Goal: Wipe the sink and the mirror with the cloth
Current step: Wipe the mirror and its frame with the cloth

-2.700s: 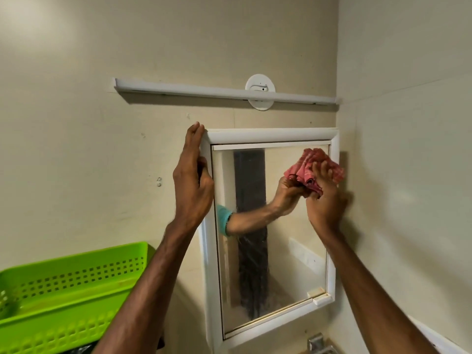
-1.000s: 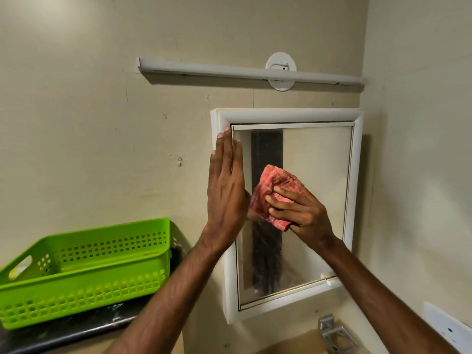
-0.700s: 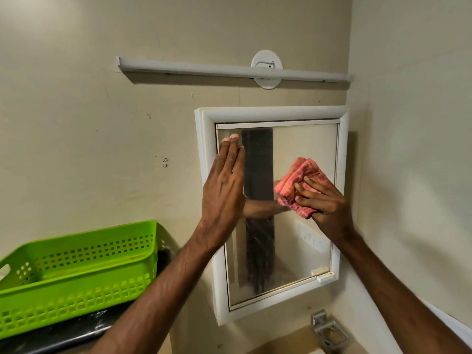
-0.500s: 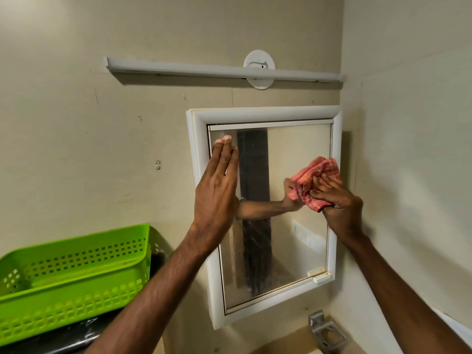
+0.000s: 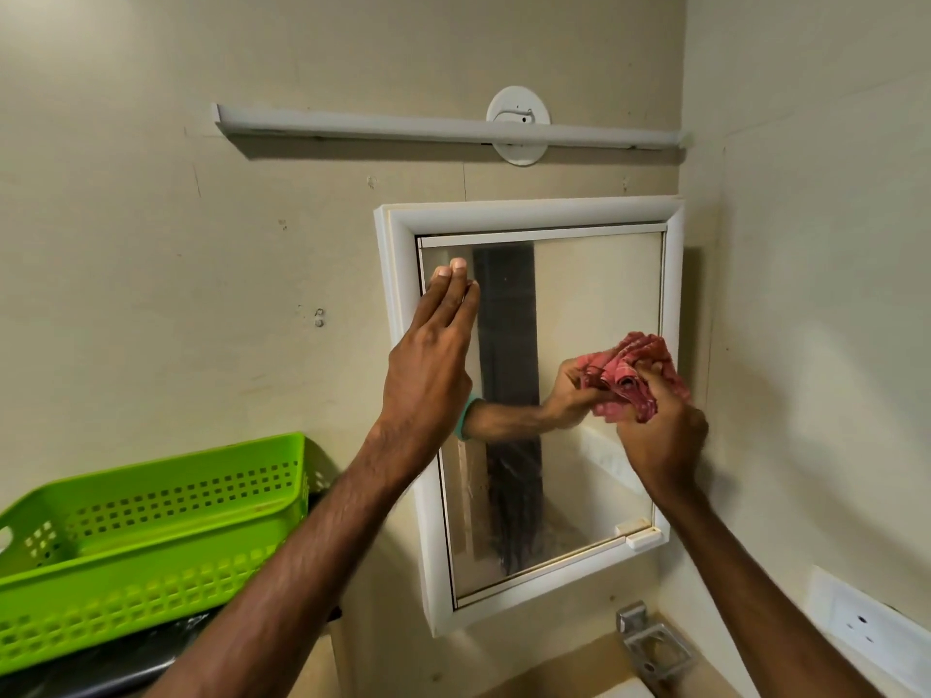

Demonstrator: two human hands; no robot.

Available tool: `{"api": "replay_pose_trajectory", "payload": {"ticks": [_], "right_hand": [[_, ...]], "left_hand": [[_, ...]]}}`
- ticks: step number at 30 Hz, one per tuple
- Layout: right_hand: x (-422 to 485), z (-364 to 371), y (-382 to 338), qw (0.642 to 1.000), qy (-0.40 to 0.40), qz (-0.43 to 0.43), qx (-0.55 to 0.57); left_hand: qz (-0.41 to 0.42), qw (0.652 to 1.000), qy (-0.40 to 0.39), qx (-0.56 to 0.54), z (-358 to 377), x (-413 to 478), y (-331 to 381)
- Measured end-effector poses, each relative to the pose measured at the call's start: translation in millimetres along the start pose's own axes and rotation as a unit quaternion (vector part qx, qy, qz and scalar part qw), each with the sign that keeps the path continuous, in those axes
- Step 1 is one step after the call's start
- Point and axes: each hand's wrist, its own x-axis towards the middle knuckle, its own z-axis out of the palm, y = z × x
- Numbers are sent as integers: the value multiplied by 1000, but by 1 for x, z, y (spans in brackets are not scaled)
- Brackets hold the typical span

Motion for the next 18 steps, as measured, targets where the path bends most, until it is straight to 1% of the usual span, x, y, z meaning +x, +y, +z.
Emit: {"api": "replay_pose_trajectory", "payload": {"ticks": [4,8,10,12,15,18], "right_hand": [[-9,1,-35,999,-10,41,23],[-30,5,-74,999,-8,11,48],[-48,12,-97,998,-8,-27,51],[-65,20,-121,995,-6,-88,42],[-93,27,-150,980,4,-195,43],[-110,29,-155,965,13,-260,43]], "left_hand": [[2,1000,-11,18,-2,0,0],[11,999,-27,31,-9,1,2],[16,999,-30,24,-14,2,3],[22,999,-34,7,-17,3,1],[31,999,-23,-12,-16,3,-3],[35,999,-15,-10,-9,0,-6]]}}
